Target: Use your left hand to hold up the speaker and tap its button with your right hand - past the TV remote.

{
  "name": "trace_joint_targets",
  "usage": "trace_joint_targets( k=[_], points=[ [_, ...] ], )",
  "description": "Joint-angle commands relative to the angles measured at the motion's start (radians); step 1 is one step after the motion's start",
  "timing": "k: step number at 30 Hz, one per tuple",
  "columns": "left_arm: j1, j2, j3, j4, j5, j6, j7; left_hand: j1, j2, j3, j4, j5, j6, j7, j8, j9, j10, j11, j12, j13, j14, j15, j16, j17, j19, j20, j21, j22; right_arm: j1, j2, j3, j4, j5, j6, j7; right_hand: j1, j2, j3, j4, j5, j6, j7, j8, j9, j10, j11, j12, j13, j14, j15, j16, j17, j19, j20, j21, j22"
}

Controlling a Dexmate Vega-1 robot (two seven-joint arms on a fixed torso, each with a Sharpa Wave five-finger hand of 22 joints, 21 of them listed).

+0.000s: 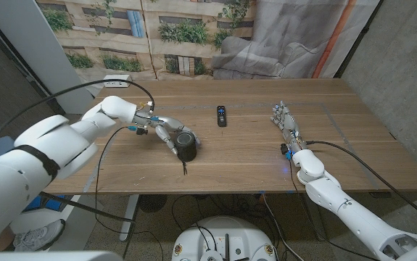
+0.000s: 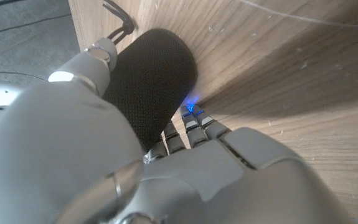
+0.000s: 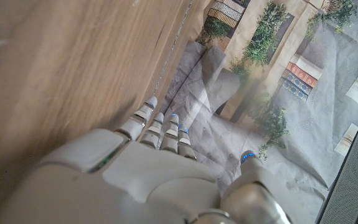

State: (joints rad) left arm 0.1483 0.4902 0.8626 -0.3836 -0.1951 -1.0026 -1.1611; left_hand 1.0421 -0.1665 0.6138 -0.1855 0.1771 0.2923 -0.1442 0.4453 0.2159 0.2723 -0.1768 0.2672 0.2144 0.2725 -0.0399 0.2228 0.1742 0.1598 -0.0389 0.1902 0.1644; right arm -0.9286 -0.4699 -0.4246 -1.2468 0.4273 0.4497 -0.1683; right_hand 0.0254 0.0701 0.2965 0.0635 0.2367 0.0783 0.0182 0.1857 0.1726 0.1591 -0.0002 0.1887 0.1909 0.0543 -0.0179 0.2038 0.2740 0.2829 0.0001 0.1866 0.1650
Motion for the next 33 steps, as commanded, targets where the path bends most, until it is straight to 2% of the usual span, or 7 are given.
trace_joint_targets(
  k=[1,6,11,18,27,30,33],
  points=[
    [0.048,-0.024,-0.025,0.009,-0.029,0.003,0.121,0.042,0.012,-0.027,0.002,0.005,0.059,-0.003,0.040,0.006,0.048,-0.013,0.012,0.012,0.059,-0.173,0.009,0.007,0.035,-0.094,0.008,0.003,0.013,0.005,0.000,0.027,0.010,0.004,0.020,0.006,0.006,0.004,0.006,0.003,0.001,-0.003,0.003,0.003,0.005,-0.006,0.008,0.001,0.010,0.004,0.005,-0.001,0.006,0.003,0.002,0.002],
    [0.057,-0.036,-0.036,0.009,-0.043,0.003,0.132,0.093,0.037,-0.073,0.008,0.011,0.137,0.005,0.099,0.013,0.164,-0.033,0.048,0.033,0.144,-0.183,0.027,0.018,0.084,-0.116,0.010,0.004,0.018,0.005,0.002,0.040,0.019,0.008,0.032,0.006,0.007,0.004,0.007,0.003,0.001,-0.002,0.003,0.003,0.005,-0.007,0.007,0.001,0.010,0.004,0.005,-0.002,0.006,0.003,0.002,0.002],
    [0.073,-0.040,-0.059,0.005,-0.060,-0.017,0.155,0.128,0.061,-0.122,0.011,0.017,0.194,0.023,0.149,0.017,0.257,-0.027,0.080,0.058,0.233,-0.188,0.064,0.040,0.142,-0.123,0.017,0.006,0.014,0.006,0.005,0.046,0.029,0.013,0.040,0.006,0.007,0.004,0.007,0.004,0.001,-0.002,0.003,0.003,0.004,-0.006,0.007,0.001,0.009,0.003,0.005,-0.003,0.006,0.003,0.001,0.002],
    [0.092,-0.048,-0.082,0.002,-0.081,-0.018,0.161,0.180,0.086,-0.202,0.014,0.019,0.293,0.027,0.216,0.002,0.380,-0.029,0.127,0.104,0.349,-0.193,0.134,0.084,0.232,-0.123,0.028,0.009,0.016,0.005,0.006,0.056,0.038,0.020,0.055,0.007,0.008,0.005,0.008,0.004,0.001,-0.002,0.003,0.003,0.005,-0.006,0.007,0.001,0.009,0.003,0.005,-0.005,0.006,0.003,0.001,0.002],
    [0.100,-0.049,-0.117,-0.030,-0.129,-0.026,0.100,0.192,0.109,-0.233,0.020,0.020,0.337,0.037,0.244,-0.002,0.428,-0.026,0.146,0.128,0.398,-0.195,0.168,0.105,0.274,-0.122,0.036,0.011,0.014,-0.003,0.008,0.045,0.047,0.020,0.071,0.007,0.008,0.005,0.008,0.004,0.001,-0.003,0.003,0.003,0.004,-0.007,0.007,0.001,0.010,0.003,0.005,-0.006,0.006,0.002,0.001,0.002],
    [0.107,-0.035,-0.128,-0.078,-0.143,-0.004,0.088,0.194,0.111,-0.236,0.020,0.020,0.341,0.039,0.247,-0.003,0.436,-0.026,0.149,0.131,0.402,-0.195,0.171,0.108,0.276,-0.124,0.035,0.011,0.007,-0.012,0.012,0.025,0.049,0.016,0.071,0.007,0.008,0.005,0.008,0.004,0.001,-0.002,0.003,0.003,0.004,-0.007,0.007,0.001,0.009,0.003,0.005,-0.006,0.006,0.002,0.001,0.002],
    [0.125,-0.011,-0.134,-0.162,-0.153,0.054,0.090,0.197,0.116,-0.243,0.020,0.020,0.349,0.043,0.253,-0.003,0.456,-0.024,0.157,0.137,0.411,-0.196,0.179,0.114,0.276,-0.125,0.033,0.011,-0.008,-0.027,0.018,-0.014,0.049,0.005,0.065,0.007,0.008,0.005,0.008,0.004,0.001,-0.002,0.003,0.003,0.004,-0.007,0.007,0.001,0.009,0.002,0.005,-0.007,0.006,0.001,0.001,0.002]
  ],
)
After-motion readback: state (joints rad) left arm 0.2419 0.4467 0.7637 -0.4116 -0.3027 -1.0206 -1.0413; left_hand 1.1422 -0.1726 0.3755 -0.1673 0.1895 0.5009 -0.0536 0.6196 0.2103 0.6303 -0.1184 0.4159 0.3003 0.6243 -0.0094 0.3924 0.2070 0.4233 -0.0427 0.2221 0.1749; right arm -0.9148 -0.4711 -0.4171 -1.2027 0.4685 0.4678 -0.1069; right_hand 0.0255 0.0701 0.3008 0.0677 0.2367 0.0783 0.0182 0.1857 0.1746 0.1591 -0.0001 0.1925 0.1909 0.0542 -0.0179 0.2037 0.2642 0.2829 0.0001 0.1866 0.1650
